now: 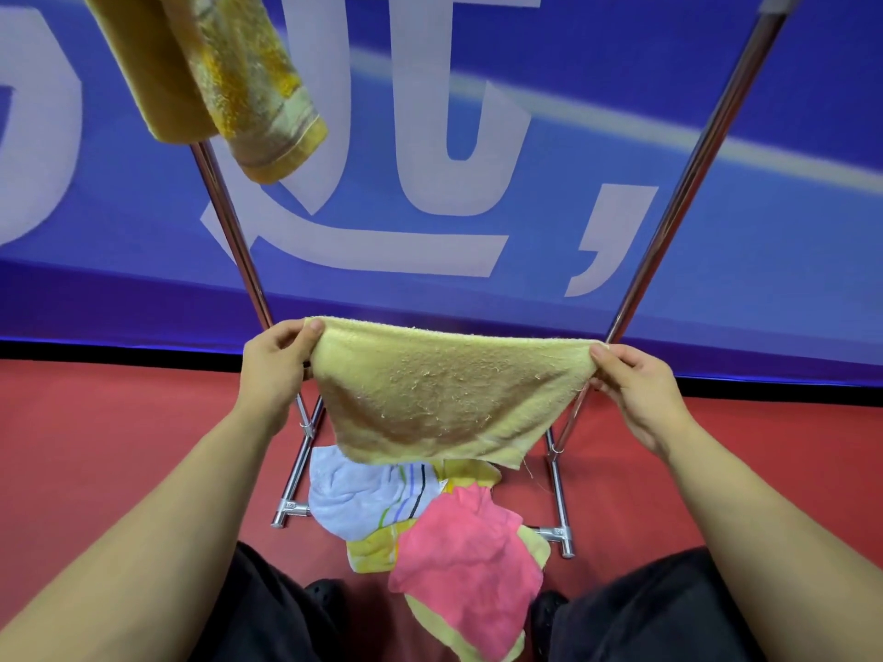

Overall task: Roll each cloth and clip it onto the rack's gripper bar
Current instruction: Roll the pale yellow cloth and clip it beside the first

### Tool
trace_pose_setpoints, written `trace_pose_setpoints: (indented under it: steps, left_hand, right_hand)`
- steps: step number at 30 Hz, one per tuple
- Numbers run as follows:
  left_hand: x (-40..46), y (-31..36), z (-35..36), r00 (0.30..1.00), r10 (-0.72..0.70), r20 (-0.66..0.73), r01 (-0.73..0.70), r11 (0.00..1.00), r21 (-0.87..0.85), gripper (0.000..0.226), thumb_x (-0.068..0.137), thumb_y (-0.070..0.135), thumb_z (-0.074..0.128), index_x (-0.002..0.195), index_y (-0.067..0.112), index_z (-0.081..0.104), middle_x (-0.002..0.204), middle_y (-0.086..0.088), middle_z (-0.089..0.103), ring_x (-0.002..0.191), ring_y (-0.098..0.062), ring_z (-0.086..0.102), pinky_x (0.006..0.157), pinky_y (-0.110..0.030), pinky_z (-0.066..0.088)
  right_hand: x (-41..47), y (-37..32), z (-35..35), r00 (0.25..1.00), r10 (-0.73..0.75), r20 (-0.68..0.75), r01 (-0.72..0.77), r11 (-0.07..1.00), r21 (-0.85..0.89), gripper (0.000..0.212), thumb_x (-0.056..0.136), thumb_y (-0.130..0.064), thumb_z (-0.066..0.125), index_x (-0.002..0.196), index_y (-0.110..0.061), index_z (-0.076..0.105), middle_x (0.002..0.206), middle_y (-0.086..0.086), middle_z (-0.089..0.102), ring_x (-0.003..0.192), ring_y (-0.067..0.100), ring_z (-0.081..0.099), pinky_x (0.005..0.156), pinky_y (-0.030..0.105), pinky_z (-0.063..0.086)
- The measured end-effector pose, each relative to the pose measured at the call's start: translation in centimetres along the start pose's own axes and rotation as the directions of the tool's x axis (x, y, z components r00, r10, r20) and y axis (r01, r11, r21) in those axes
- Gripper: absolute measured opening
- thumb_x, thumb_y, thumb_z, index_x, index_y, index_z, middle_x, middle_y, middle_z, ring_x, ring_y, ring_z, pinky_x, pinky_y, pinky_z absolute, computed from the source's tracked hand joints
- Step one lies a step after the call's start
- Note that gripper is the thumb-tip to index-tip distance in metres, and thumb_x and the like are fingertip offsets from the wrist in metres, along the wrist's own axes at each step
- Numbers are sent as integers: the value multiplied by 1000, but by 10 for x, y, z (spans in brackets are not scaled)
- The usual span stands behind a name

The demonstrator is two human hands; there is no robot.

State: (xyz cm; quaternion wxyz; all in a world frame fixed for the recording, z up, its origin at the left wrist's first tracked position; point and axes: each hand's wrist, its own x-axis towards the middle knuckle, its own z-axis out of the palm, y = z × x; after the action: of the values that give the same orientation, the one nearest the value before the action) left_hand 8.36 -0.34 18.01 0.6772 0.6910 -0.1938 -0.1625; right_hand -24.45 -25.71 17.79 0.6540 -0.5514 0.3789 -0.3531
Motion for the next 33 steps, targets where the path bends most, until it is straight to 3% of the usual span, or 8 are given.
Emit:
trace_pose_setpoints:
  steps: [2, 6, 12, 16, 21, 25, 29, 33]
  left_hand:
    - [2, -1, 2, 999, -51, -19, 51, 998, -27, 17, 95, 27, 71, 99, 12, 78, 90, 0, 73, 75, -10, 64, 64, -25, 55]
    - [1, -1, 8, 985, -170, -34, 167, 982, -83, 13, 91, 26, 76, 90, 13, 78, 87, -6, 70, 71, -16, 61, 58, -24, 55]
    - [0, -6, 20, 955, -288, -75, 276, 951, -139, 14, 88, 19, 79, 90, 6, 74, 86, -17, 66, 74, -27, 57, 63, -34, 52]
    - [-9, -7, 42, 938, -342, -59, 326, 927, -184, 19, 95, 15, 71, 79, 11, 63, 76, -11, 66, 61, -21, 61, 46, -23, 53]
    - [-29, -2, 76, 939, -332, 82, 342, 923, -177, 19, 97, 18, 69, 80, 9, 65, 81, -13, 68, 64, -22, 63, 58, -30, 57]
    - [-49, 7, 101, 930, -305, 204, 341, 924, -172, 20, 100, 19, 64, 93, 0, 67, 82, -13, 69, 70, -20, 64, 63, -32, 60]
    - [-58, 7, 117, 930, -263, 257, 308, 939, -154, 23, 102, 18, 61, 99, -3, 70, 85, -14, 69, 80, -21, 66, 79, -38, 62]
    - [-64, 9, 123, 933, -238, 269, 289, 943, -166, 17, 97, 15, 68, 99, 0, 73, 88, -19, 75, 83, -23, 75, 79, -38, 64]
  right_hand:
    - [3, 2, 1, 999, 4, -37, -4, 1000, 6, 21, 91, -24, 72, 101, -6, 74, 93, 7, 73, 81, 12, 68, 84, 30, 56]
    - [3, 2, 6, 992, 82, -94, -76, 995, 62, 28, 93, -20, 71, 111, 1, 71, 100, 16, 71, 90, 21, 65, 88, 41, 59]
    - [0, -2, 21, 965, 216, -151, -201, 974, 105, 25, 89, -14, 75, 110, 1, 72, 101, 14, 78, 80, 18, 75, 65, 31, 61]
    - [-3, -4, 43, 967, 213, -139, -207, 977, 56, 22, 94, -16, 71, 105, 3, 70, 95, 16, 78, 71, 19, 76, 54, 27, 60]
    - [-9, 0, 77, 982, 130, -137, -133, 991, -13, 19, 93, -15, 72, 98, 2, 71, 86, 18, 76, 73, 26, 71, 61, 33, 63]
    - [-14, 4, 98, 990, 103, -93, -107, 994, -38, 19, 92, -13, 73, 101, 3, 71, 80, 14, 72, 70, 15, 64, 71, 35, 64]
    - [-19, 7, 114, 997, 74, 7, -73, 993, -98, 17, 96, -11, 66, 107, 2, 69, 77, 8, 72, 62, 6, 67, 60, 21, 58]
    - [-26, 4, 124, 997, 22, 80, -14, 995, -104, 12, 96, -9, 65, 103, 0, 70, 82, 10, 77, 70, 8, 74, 61, 18, 57]
